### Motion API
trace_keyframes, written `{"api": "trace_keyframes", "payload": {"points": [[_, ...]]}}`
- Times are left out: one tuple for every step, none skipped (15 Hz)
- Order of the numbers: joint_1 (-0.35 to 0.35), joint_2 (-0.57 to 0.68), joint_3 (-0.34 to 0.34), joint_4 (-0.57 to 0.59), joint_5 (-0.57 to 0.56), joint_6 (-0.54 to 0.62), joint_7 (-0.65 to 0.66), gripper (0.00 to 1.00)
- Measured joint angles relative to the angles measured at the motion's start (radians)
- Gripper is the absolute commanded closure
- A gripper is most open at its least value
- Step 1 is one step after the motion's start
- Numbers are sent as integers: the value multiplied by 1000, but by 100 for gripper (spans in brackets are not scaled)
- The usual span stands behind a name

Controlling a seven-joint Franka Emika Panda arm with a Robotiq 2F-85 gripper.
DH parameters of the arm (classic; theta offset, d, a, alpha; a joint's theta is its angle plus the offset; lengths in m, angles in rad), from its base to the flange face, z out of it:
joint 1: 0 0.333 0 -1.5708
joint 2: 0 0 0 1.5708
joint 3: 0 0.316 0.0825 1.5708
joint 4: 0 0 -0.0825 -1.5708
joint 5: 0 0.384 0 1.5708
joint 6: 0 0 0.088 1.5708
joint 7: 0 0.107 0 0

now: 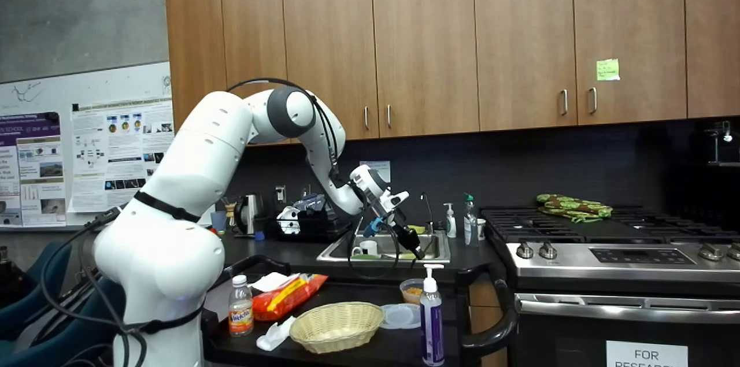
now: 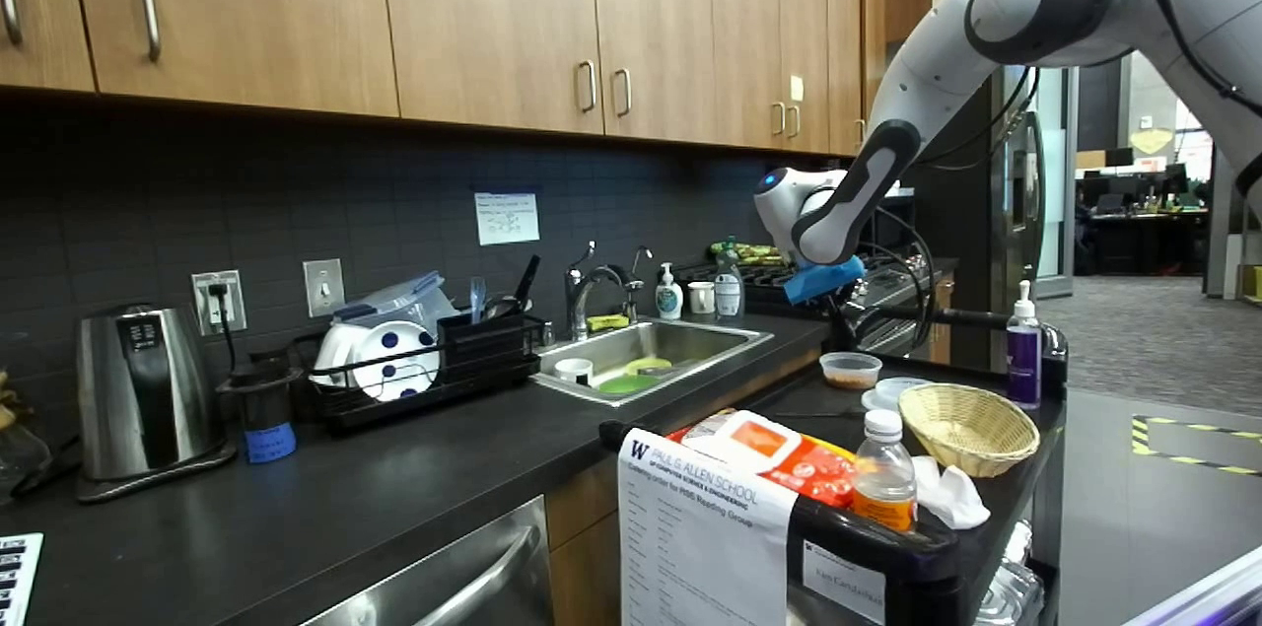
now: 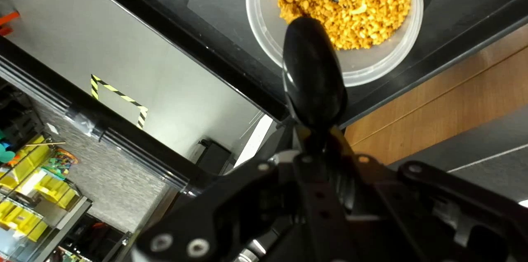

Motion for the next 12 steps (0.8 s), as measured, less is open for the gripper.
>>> {"api": "trace_keyframes", "payload": {"points": [[0,7,0,1,0,1,-1,97],[0,13,0,1,0,2,-2,83],[0,18,-1,2,0,4,-4,63],[0,22,-1,3,1,5,-6,58],[0,25,-2,4,1,7,-8,53],[0,27,-2,5,1,7,-11,47],[0,28,-3,6,1,8,-12,39],[0,29,-3,7,1,8,-13,33],[0,30,-3,7,1,8,-13,25],[0,31,-3,8,1,9,-14,19],[0,32,-3,9,1,9,-14,12],[1,33,-3,10,1,10,-14,9]]}}
